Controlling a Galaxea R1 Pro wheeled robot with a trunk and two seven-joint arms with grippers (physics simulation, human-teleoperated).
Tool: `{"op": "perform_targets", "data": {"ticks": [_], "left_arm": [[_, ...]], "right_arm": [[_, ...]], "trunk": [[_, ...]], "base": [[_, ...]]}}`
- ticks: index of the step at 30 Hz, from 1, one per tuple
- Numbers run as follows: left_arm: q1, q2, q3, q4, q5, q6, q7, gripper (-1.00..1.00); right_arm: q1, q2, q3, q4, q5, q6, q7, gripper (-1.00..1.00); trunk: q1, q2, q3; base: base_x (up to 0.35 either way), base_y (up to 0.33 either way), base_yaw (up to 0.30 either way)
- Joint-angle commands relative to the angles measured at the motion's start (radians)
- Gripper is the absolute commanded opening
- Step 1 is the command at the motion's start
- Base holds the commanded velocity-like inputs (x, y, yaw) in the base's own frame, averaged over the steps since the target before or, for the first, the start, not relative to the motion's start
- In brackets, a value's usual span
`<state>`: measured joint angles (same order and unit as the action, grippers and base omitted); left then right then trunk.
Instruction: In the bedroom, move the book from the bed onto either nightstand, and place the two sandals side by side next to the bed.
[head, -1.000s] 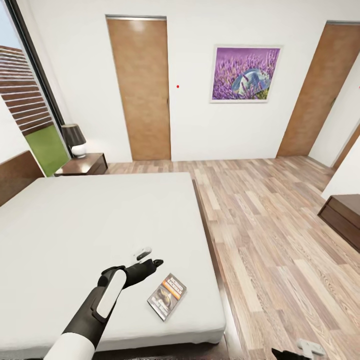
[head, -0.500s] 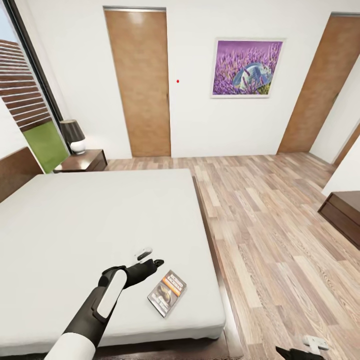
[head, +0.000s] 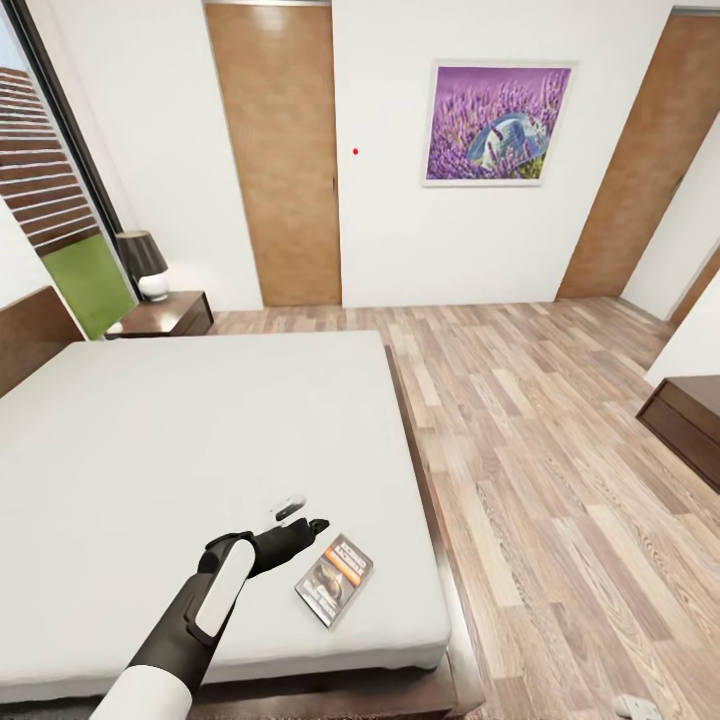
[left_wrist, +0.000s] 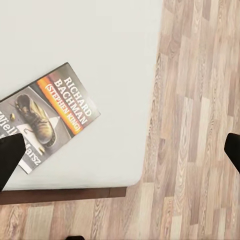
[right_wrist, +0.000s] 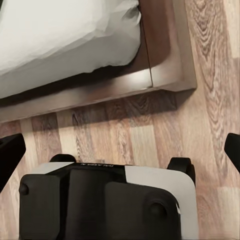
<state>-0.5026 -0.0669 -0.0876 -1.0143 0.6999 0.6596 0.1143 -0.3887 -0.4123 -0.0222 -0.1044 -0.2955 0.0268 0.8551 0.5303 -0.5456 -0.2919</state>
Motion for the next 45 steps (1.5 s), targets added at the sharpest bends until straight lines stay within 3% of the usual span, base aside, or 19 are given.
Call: {"op": "perform_targets", "data": {"ticks": [1,45], "left_arm": [[-0.001,0.000,-0.001,-0.001,0.011,0.003,0.010,1.00],[-0.001,0.001,-0.001,-0.003,0.011,0.000,0.008,1.00]], "right_arm": [[-0.001,0.000,-0.002,0.002,-0.002,0.003,0.004,1.00],[-0.001,0.000,-0.002,0.009,-0.002,0.002,0.004,1.00]], "trunk": [[0.000,-0.002,-0.003],[0.000,-0.002,-0.072]], "base": [[0.000,0.000,0.000],[0.000,0.000,0.000]]}}
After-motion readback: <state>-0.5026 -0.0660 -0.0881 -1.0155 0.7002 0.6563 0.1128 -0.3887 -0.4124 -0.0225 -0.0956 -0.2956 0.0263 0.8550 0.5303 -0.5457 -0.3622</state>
